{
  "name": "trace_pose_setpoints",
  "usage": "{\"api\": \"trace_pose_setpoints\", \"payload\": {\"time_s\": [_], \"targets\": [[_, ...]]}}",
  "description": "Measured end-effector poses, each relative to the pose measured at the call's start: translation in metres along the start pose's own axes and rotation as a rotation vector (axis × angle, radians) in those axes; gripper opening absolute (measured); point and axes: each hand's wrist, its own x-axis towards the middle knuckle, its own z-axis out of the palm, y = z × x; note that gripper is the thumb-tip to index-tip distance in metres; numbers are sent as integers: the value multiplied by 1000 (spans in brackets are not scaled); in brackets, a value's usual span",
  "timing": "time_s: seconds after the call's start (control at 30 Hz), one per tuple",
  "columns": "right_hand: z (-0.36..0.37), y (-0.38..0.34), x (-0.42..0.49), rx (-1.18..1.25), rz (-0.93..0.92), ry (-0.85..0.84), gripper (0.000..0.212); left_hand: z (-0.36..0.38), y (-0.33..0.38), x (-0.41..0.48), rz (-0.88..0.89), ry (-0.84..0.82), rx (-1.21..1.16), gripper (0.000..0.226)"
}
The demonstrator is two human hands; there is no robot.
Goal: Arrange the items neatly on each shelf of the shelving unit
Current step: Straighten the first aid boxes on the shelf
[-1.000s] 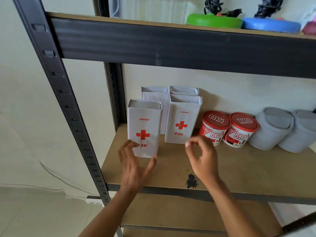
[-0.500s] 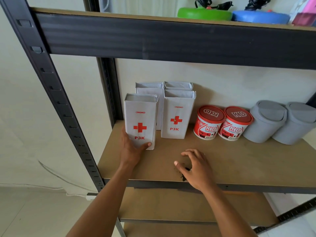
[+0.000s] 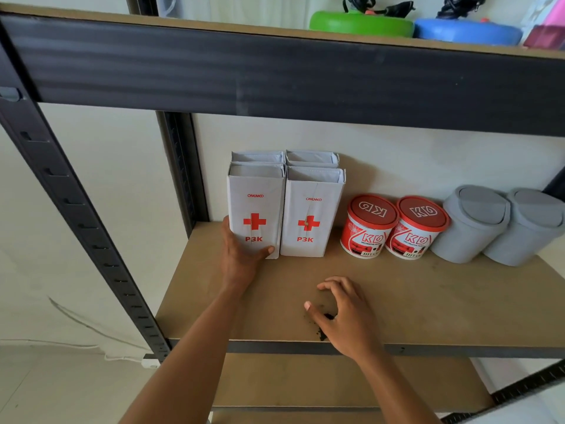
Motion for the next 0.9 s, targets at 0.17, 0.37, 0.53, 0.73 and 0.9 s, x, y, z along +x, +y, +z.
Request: {"api": "trace_pose_setpoints", "payload": {"time_s": [0.17, 0.37, 0.53, 0.73, 0.9], "targets": [[1, -3, 1, -7, 2, -7, 57, -1, -2, 5, -11, -36, -11, 95], [1, -4, 2, -8, -8, 8, 54, -6, -4, 14, -26, -97, -14, 93], [1, -4, 2, -10, 4, -13, 54, -10, -10, 17, -52, -126, 21, 92], [1, -6, 2, -26, 15, -36, 57, -15, -9, 24, -132, -177, 57, 79], [1, -6, 2, -22, 20, -37, 57, -15, -10, 25, -138, -199, 67, 79]]}}
